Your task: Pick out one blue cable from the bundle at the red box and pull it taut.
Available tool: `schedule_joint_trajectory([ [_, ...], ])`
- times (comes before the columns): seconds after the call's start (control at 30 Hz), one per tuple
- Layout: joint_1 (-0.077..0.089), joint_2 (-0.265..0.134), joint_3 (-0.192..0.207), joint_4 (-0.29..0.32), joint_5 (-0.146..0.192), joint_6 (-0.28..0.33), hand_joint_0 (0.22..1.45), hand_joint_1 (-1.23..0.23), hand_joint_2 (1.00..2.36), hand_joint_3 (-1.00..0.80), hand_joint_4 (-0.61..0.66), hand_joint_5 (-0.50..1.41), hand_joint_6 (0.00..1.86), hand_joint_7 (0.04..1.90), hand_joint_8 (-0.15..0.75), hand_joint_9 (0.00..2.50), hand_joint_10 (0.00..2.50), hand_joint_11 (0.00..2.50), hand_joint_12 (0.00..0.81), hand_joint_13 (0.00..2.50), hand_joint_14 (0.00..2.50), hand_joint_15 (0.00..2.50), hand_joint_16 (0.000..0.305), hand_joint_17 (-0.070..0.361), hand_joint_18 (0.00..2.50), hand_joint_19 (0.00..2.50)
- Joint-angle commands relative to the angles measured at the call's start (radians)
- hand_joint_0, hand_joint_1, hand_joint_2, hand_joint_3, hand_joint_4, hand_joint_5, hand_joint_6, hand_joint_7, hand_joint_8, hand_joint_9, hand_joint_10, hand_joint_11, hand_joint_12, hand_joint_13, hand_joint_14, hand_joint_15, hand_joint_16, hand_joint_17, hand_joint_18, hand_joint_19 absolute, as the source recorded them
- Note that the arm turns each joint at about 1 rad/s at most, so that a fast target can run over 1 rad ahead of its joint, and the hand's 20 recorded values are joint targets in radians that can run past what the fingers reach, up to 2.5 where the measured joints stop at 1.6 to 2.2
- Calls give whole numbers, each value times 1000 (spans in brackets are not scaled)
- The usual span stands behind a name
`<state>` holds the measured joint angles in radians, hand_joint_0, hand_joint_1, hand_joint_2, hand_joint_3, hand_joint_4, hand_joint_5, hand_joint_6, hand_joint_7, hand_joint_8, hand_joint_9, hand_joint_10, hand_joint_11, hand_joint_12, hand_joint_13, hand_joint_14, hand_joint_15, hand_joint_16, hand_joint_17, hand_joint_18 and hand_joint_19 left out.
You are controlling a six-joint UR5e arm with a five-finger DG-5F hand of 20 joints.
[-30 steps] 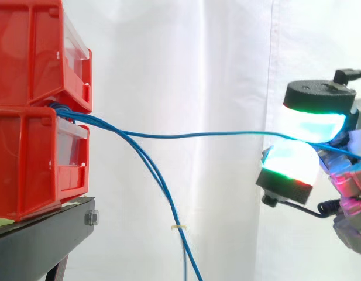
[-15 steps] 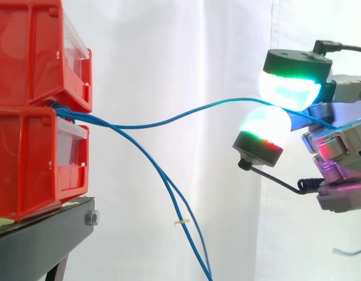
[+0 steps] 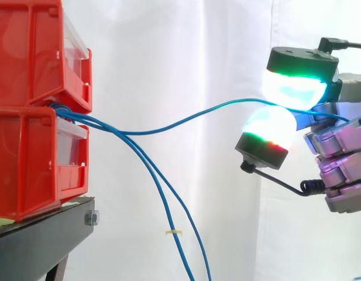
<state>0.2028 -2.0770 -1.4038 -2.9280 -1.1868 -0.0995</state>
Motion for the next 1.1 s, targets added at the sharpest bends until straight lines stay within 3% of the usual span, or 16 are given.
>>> schedule_joint_trajectory([
  [0.0, 1, 0, 0, 1, -1, -12, 709, -768, 1024, -127, -36, -137, 932, 974, 306, 1504, 1345, 1345, 369, 1119, 2442, 954, 47, 105, 1357, 1719],
  [0.07, 1, 0, 0, 0, -1, -26, 711, -765, 1023, -134, -31, -137, 933, 969, 312, 1449, 1731, 1217, 372, 1106, 2500, 942, 48, 108, 1364, 1725],
  [0.27, 3, 0, 2, 3, 1, -62, 709, -758, 1023, -136, -26, -138, 936, 947, 326, 1383, 2208, 1056, 376, 1081, 2500, 934, 48, 108, 1356, 1712],
  [1.07, 1, 0, 0, 0, 1, -78, 713, -759, 1023, -136, -39, -140, 937, 944, 329, 1361, 2254, 1071, 378, 1081, 2500, 922, 49, 110, 1345, 1672],
])
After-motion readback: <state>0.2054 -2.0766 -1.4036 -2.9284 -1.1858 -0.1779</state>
